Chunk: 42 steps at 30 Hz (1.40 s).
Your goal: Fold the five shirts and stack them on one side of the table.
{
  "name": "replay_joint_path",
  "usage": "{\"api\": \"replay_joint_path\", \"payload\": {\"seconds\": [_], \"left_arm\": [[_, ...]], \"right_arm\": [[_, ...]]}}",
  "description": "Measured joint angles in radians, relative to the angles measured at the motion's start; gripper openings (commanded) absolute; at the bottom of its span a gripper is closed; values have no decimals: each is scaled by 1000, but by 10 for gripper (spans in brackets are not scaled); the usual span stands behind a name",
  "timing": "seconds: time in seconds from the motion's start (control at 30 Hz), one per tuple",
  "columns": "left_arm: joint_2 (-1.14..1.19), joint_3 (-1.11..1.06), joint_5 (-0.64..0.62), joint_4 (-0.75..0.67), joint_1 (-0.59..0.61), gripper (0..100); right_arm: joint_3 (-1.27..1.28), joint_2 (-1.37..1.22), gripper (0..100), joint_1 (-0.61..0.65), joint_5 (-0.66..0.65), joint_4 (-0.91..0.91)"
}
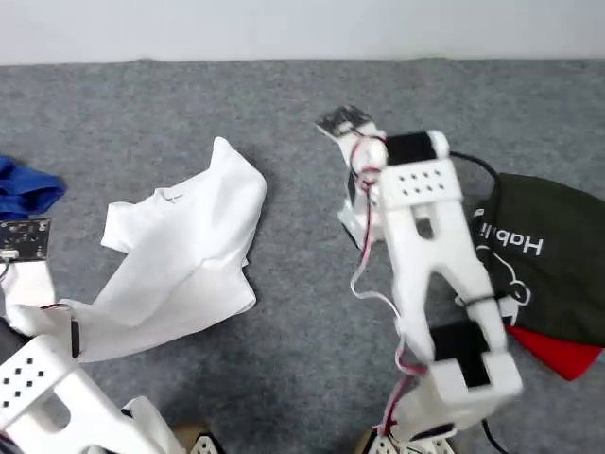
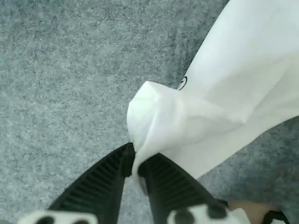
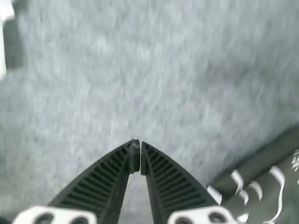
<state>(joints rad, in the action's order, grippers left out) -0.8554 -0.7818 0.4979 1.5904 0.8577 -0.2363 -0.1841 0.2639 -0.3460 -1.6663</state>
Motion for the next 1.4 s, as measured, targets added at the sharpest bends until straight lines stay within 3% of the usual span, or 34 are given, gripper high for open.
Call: {"api": "replay_joint_path", "payload": {"seconds": [0.17, 0.47, 0.87, 1.1, 1.17, 1.27, 1.4], "left_arm": [[0, 0, -23, 0, 0, 5], [0, -2, -48, 0, 0, 5], [0, -2, -49, 0, 0, 5], [0, -2, -49, 0, 0, 5], [0, -2, -49, 0, 0, 5], [0, -2, -49, 0, 0, 5], [0, -2, -49, 0, 0, 5]], "right_arm": [[-261, -249, 23, 21, 0, 0], [-615, -542, 195, 153, 0, 0], [-1036, -830, 201, 298, 0, 58], [-1138, -977, 195, 333, 0, 137], [-1140, -1007, 154, 330, 0, 163], [-1140, -1026, 11, 334, 0, 176], [-1140, -1026, 7, 333, 0, 173]]}}
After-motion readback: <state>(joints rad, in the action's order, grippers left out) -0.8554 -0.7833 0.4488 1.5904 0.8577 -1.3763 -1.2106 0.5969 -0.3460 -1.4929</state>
